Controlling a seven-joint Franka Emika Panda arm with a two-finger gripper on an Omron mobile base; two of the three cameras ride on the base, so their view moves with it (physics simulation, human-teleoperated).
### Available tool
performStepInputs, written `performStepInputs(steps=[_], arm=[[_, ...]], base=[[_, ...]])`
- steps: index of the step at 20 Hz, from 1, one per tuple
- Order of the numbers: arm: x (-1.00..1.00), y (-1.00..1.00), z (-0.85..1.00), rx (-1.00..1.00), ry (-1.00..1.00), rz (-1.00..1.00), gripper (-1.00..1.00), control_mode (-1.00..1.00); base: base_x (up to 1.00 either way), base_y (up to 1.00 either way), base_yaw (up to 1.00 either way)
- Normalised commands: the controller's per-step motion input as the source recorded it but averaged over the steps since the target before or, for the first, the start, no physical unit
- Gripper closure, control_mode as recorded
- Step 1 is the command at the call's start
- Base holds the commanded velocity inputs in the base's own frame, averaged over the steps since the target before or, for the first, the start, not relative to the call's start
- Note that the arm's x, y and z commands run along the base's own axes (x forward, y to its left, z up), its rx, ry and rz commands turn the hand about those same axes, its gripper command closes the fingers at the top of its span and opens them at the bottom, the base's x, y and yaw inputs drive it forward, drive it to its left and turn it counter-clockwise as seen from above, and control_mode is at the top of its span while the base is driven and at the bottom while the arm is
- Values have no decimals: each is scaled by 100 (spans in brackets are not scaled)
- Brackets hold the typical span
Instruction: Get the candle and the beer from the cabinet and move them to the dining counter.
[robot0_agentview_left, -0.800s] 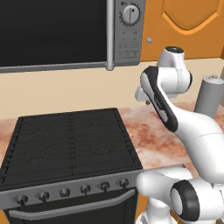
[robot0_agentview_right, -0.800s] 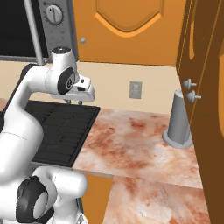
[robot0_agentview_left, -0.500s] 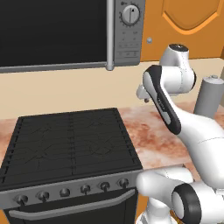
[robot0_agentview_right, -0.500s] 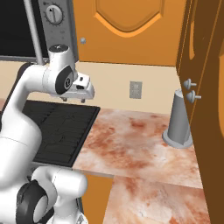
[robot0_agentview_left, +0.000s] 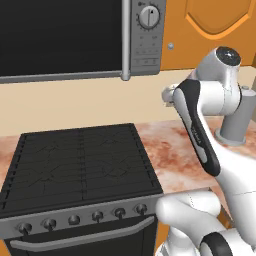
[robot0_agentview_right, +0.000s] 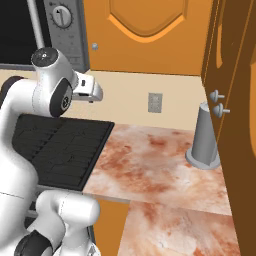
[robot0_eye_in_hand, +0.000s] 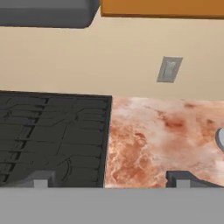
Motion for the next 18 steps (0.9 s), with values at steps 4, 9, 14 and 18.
performStepInputs(steps=[4, 9, 14, 18], arm=[[-22, 0, 63, 0, -43, 0, -100, -100], [-14, 0, 65, 0, -41, 0, -100, -100], [-13, 0, 52, 0, -41, 0, -100, -100], [-11, -1, 39, 0, -32, 0, -100, -100]], base=[[0, 0, 0], [0, 0, 0], [0, 0, 0], [0, 0, 0]])
